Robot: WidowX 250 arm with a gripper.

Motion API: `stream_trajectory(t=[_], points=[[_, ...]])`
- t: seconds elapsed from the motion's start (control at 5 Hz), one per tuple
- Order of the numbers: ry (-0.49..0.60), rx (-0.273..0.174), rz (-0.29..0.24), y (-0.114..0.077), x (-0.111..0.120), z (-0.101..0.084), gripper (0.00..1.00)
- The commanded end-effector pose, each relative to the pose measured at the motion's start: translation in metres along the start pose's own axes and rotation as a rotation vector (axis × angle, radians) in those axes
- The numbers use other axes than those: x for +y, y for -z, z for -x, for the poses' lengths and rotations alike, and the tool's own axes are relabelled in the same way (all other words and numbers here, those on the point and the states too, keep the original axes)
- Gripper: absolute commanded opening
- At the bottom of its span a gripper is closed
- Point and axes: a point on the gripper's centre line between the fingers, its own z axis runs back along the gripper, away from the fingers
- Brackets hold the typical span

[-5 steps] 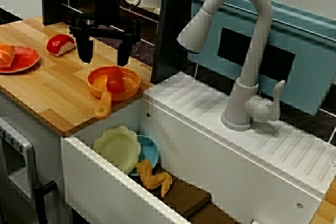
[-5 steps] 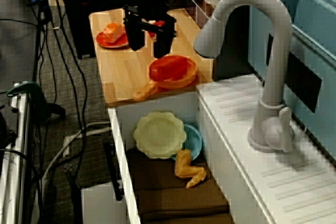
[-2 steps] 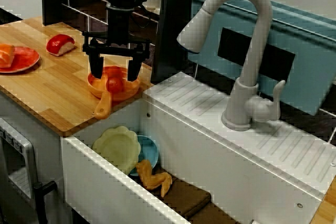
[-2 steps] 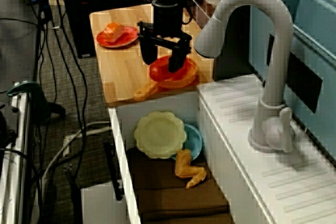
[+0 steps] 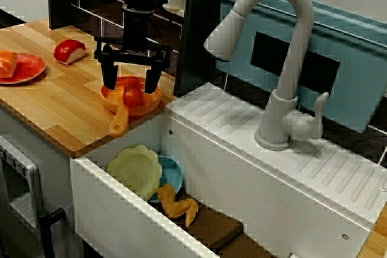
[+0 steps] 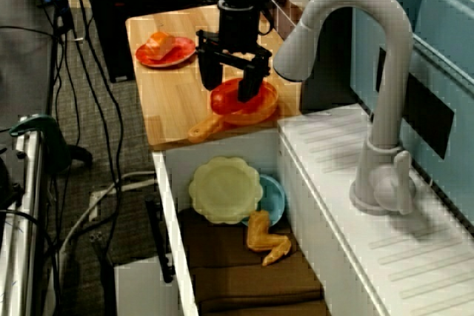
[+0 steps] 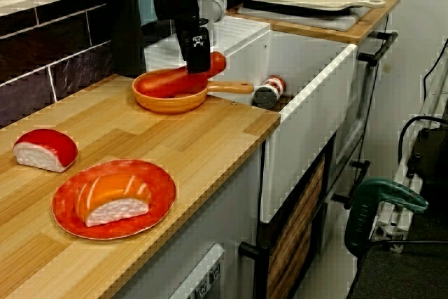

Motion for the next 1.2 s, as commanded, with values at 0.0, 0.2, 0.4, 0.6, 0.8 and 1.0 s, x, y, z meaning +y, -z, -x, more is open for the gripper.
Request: stream_trajectory(t=[0.0, 0.2, 0.4, 0.6, 0.8, 1.0], points=[[-0.002, -0.047, 0.025, -0.016, 0.006, -0.001, 1.0], [-0.001, -0.047, 0.017, -0.011, 0.006, -0.001, 1.0], [-0.007, -0.046, 0.027, -0.01, 0.007, -0.001, 0.14], [0.002, -0.048, 0.034, -0.013, 0.012, 0.0, 0.0], [0.01, -0.048, 0.042, -0.019, 0.018, 0.001, 0.0], [0.024, -0.036, 0.065, -0.034, 0.028, 0.004, 0.0]])
